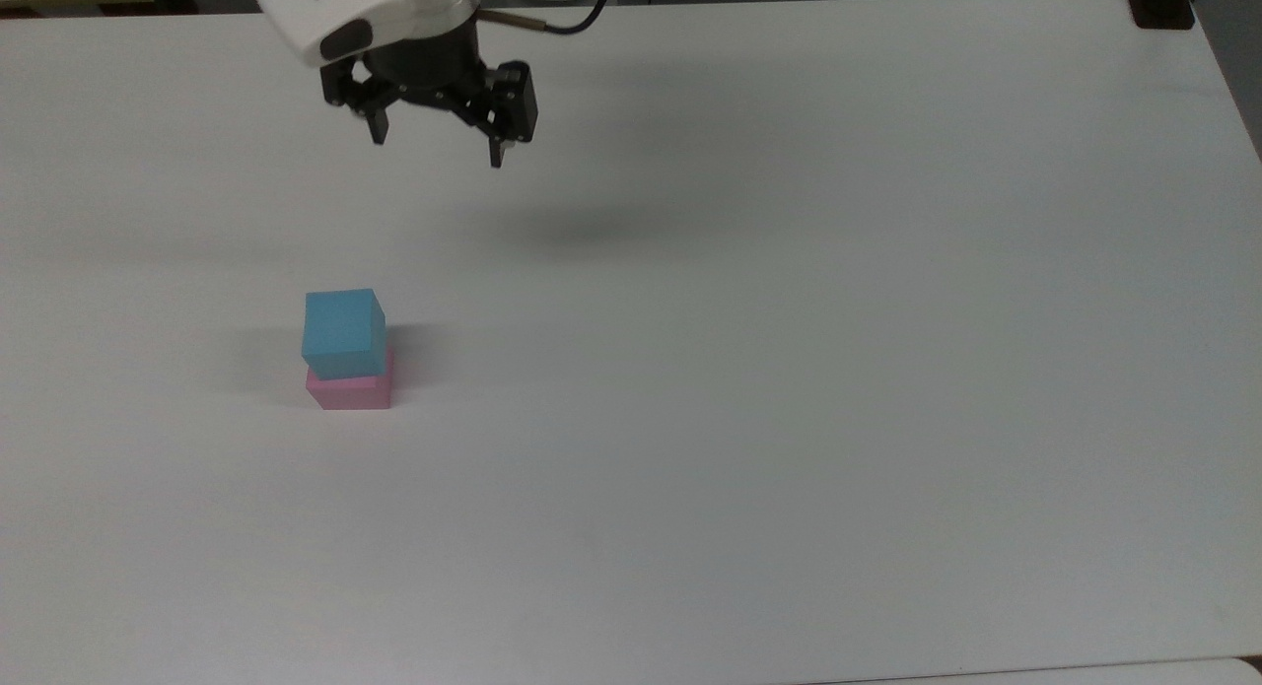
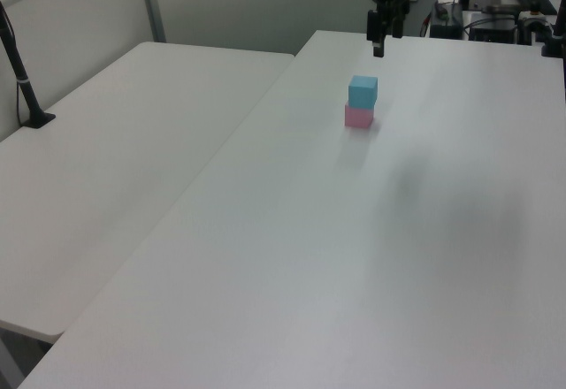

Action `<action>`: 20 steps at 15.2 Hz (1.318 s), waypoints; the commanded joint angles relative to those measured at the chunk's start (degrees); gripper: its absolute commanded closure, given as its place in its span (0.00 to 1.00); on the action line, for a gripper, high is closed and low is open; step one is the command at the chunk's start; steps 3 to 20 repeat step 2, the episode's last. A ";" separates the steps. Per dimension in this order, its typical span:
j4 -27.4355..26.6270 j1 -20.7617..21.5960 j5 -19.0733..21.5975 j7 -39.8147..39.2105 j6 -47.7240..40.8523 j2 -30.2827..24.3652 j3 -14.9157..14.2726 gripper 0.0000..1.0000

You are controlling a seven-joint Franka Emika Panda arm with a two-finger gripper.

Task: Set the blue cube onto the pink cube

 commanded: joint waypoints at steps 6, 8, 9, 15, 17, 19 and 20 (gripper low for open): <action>-2.52 1.47 -0.30 0.97 -1.50 -3.15 -1.81 0.00; -2.52 1.47 -0.30 0.97 -1.50 -3.15 -1.81 0.00; -2.52 1.47 -0.30 0.97 -1.50 -3.15 -1.81 0.00; -2.52 1.47 -0.30 0.97 -1.50 -3.15 -1.81 0.00; -2.52 1.47 -0.30 0.97 -1.50 -3.15 -1.81 0.00; -2.52 1.47 -0.30 0.97 -1.50 -3.15 -1.81 0.00; -2.52 1.47 -0.30 0.97 -1.50 -3.15 -1.81 0.00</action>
